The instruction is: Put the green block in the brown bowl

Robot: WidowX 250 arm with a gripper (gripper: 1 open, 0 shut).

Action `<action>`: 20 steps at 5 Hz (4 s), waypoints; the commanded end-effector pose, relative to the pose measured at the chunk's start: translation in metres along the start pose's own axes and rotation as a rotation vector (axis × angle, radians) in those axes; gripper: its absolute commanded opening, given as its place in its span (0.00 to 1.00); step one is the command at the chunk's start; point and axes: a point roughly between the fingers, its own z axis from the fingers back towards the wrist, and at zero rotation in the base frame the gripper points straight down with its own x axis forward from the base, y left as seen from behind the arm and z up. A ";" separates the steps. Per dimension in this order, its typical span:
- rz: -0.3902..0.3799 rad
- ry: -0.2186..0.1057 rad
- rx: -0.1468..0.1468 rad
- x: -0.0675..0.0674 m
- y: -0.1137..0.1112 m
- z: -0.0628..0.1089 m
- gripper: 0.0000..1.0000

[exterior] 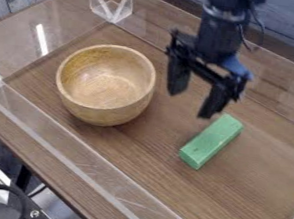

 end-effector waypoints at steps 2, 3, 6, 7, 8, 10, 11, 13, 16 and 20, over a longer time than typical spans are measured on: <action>-0.071 -0.033 0.007 0.013 -0.019 -0.019 1.00; -0.082 -0.022 0.007 0.017 -0.021 -0.032 1.00; -0.115 -0.003 -0.007 0.038 -0.029 -0.050 0.00; -0.131 0.005 -0.014 0.041 -0.032 -0.054 0.00; -0.146 0.016 -0.020 0.043 -0.035 -0.056 0.00; -0.170 0.042 -0.032 0.044 -0.040 -0.057 0.00; -0.179 0.055 -0.039 0.044 -0.042 -0.057 0.00; -0.195 0.076 -0.054 0.042 -0.045 -0.056 0.00; -0.218 0.102 -0.078 0.036 -0.050 -0.058 0.00; -0.141 -0.056 -0.054 0.019 -0.024 0.024 0.00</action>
